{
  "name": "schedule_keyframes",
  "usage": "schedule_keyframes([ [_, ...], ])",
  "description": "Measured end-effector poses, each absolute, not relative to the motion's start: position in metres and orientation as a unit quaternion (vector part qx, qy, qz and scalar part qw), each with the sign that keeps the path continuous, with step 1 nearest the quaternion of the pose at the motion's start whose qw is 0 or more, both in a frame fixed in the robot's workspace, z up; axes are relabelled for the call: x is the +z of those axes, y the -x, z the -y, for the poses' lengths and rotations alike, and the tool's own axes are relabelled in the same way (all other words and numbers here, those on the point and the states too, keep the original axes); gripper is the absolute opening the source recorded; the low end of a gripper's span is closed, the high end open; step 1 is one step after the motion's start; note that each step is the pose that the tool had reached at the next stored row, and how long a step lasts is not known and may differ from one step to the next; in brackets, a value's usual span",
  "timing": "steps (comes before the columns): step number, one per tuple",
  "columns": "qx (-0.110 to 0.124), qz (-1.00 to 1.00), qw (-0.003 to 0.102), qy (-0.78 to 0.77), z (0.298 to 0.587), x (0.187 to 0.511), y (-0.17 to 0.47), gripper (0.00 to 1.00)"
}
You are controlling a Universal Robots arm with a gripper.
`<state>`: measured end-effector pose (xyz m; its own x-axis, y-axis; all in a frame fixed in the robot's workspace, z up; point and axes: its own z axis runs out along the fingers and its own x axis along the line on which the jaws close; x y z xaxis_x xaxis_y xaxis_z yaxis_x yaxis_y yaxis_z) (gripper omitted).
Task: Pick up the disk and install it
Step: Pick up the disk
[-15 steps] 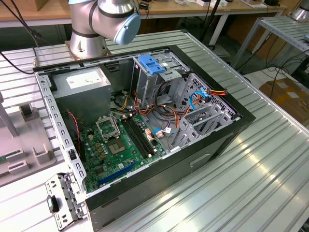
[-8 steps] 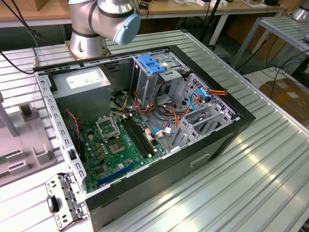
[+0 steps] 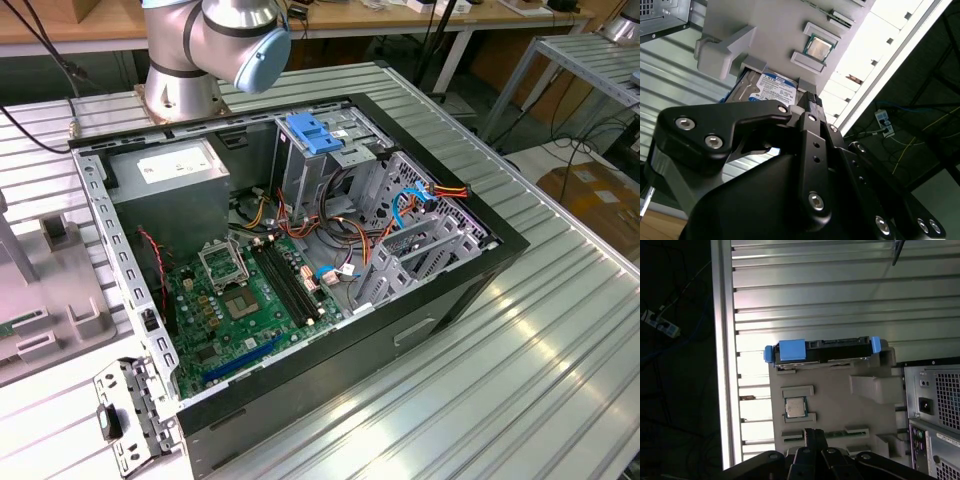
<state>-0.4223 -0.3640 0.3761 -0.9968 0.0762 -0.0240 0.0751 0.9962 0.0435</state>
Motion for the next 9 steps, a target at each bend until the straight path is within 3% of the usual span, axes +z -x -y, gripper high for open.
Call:
schedule_keyframes([
  [9, 0.021, -0.999, 0.013, -0.029, 0.364, 0.3761, 0.4224, 0.11],
])
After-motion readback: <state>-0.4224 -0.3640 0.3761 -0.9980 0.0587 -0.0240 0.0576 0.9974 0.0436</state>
